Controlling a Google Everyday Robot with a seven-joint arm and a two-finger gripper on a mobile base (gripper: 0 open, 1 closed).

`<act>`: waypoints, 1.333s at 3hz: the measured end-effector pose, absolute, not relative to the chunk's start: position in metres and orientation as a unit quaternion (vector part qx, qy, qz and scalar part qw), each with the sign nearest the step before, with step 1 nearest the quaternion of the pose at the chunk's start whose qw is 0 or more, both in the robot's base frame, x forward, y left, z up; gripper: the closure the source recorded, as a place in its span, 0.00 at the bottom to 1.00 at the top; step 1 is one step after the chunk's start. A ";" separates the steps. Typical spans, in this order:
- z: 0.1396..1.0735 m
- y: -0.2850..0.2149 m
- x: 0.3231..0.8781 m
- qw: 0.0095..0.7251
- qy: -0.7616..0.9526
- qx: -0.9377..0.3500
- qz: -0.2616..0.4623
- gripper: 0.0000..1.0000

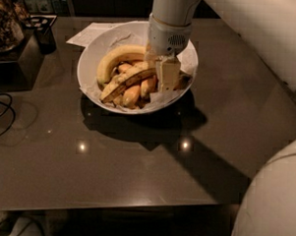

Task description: Pick banana from white bowl

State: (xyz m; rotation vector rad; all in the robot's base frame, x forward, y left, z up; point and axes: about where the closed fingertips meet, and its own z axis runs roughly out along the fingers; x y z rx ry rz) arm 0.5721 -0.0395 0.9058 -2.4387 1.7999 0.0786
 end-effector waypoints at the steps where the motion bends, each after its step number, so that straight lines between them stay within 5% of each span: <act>1: 0.906 -0.040 0.572 0.055 0.593 -0.803 0.026 0.63; 3: 0.906 -0.040 0.572 0.055 0.593 -0.803 0.026 1.00; 4: 0.918 -0.043 0.570 0.089 0.610 -0.787 0.024 1.00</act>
Offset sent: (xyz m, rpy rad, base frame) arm 0.0000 0.0000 0.0002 0.0000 0.0000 -0.0001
